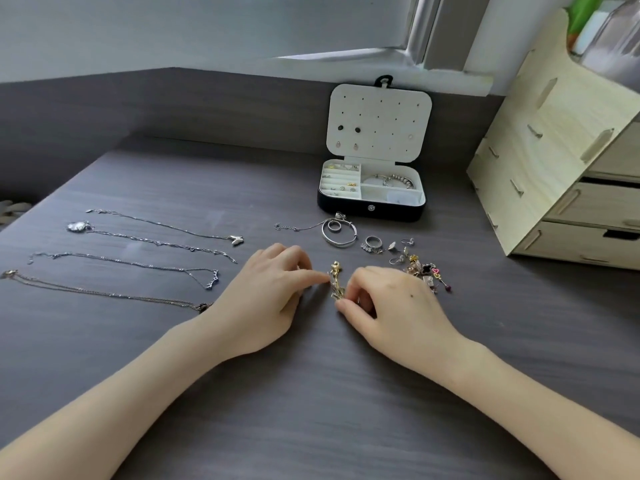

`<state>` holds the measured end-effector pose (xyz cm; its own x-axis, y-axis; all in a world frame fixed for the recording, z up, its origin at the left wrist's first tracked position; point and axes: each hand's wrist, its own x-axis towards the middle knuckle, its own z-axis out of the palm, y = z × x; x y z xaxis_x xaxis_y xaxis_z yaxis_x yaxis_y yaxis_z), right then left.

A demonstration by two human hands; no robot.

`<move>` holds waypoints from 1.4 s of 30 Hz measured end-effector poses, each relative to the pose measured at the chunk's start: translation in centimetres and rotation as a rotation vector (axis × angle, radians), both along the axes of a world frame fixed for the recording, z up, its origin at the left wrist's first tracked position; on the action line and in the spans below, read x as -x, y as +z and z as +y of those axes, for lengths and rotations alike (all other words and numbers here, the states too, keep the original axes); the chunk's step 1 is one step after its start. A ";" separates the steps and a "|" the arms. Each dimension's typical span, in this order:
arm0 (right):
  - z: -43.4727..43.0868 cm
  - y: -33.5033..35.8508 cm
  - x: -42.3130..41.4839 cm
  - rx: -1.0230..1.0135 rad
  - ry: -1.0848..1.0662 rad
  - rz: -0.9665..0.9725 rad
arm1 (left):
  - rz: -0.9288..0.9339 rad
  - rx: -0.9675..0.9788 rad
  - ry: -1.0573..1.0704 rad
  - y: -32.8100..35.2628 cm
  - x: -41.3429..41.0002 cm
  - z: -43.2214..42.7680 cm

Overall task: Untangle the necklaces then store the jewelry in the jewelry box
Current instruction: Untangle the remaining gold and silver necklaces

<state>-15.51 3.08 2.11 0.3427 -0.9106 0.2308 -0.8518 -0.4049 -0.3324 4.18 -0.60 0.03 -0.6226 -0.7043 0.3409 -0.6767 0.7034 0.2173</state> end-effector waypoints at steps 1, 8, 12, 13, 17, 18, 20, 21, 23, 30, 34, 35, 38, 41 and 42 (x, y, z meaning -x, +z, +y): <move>0.7 0.0 0.3 -0.009 0.013 0.005 | 0.003 -0.013 -0.022 0.1 0.0 0.2; 4.8 1.3 2.7 -0.251 0.174 0.053 | 0.047 -0.165 -0.235 1.1 -0.3 1.8; 4.1 2.5 3.4 -0.308 0.175 -0.079 | 0.071 -0.208 -0.231 1.4 -0.4 1.9; 3.6 2.6 3.3 -0.269 0.146 -0.091 | 0.074 -0.193 -0.211 1.3 -0.4 1.8; 1.6 2.4 2.5 -0.224 0.088 -0.129 | 0.075 -0.134 -0.168 1.4 -0.5 1.8; 1.3 2.3 2.2 -0.240 0.097 -0.109 | 0.072 -0.121 -0.171 1.5 -0.5 1.8; 0.8 2.1 1.7 -0.282 0.122 -0.082 | 0.071 -0.098 -0.192 1.6 -0.4 2.0; 0.7 2.0 1.6 -0.296 0.135 -0.076 | 0.074 -0.092 -0.206 1.7 -0.4 2.2; 0.7 1.9 1.5 -0.312 0.151 -0.061 | 0.078 -0.093 -0.243 1.8 -0.1 2.5; 0.7 1.6 2.3 -0.274 0.063 -0.018 | 0.015 -0.116 -0.315 0.6 0.6 3.3; 0.5 1.0 2.7 -0.197 -0.008 0.030 | -0.008 -0.071 -0.258 0.5 0.4 3.2; 0.4 0.8 2.8 -0.142 -0.036 0.050 | -0.013 -0.056 -0.239 0.4 0.4 3.1; 0.4 0.4 2.9 0.002 -0.095 0.057 | -0.021 -0.037 -0.201 0.5 0.3 3.0; 1.0 1.3 3.1 -0.117 -0.005 -0.060 | -0.026 -0.029 -0.200 0.6 0.4 3.0; 1.3 1.6 3.1 -0.185 0.051 -0.089 | -0.027 -0.025 -0.204 0.6 0.4 3.1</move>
<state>-18.61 4.42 3.74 0.3751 -0.9223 0.0928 -0.7956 -0.3717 -0.4785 3.82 2.46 0.67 -0.7621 -0.5704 0.3062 -0.5262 0.8213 0.2204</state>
